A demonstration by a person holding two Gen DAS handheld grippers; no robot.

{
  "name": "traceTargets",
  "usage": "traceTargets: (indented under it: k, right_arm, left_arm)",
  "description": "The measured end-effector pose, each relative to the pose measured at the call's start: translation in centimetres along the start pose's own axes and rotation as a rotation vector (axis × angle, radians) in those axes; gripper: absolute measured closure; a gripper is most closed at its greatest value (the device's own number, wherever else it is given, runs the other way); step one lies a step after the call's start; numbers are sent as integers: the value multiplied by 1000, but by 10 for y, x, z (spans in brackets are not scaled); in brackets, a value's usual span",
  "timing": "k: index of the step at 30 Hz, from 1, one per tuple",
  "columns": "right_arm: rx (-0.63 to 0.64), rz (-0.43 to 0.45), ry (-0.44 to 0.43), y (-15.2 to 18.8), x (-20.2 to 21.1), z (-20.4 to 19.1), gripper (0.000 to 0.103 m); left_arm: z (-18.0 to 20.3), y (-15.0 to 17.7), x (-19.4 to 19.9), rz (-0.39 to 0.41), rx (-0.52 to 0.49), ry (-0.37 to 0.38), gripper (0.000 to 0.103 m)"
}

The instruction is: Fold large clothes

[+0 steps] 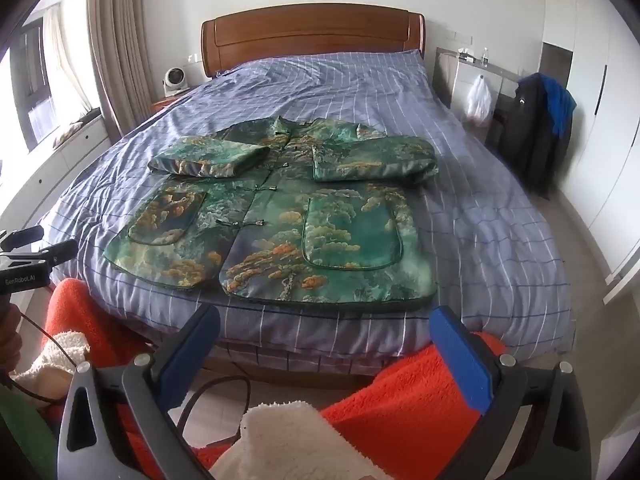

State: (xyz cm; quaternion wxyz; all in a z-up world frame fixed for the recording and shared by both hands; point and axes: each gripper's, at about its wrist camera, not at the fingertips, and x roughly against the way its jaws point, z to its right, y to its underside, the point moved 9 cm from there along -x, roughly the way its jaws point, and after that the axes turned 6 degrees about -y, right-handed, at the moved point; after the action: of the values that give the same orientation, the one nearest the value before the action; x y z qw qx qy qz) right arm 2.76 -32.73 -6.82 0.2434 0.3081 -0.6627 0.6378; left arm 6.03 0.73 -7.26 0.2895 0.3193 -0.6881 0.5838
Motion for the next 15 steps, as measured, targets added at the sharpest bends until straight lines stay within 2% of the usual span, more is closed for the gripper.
traceTargets:
  k: [1,5,15]
  right_arm:
    - [2,-13,5,1,-1,0,0]
    - [3,-13,6,-1,-1,1,0]
    - [7,-14,10,5,-5,-6,0]
  left_arm:
    - [5,1,1,3,-31,-23,0]
    - [11,3,2,4,-45,-14,0]
    - [12,2,7,25,-42,-21,0]
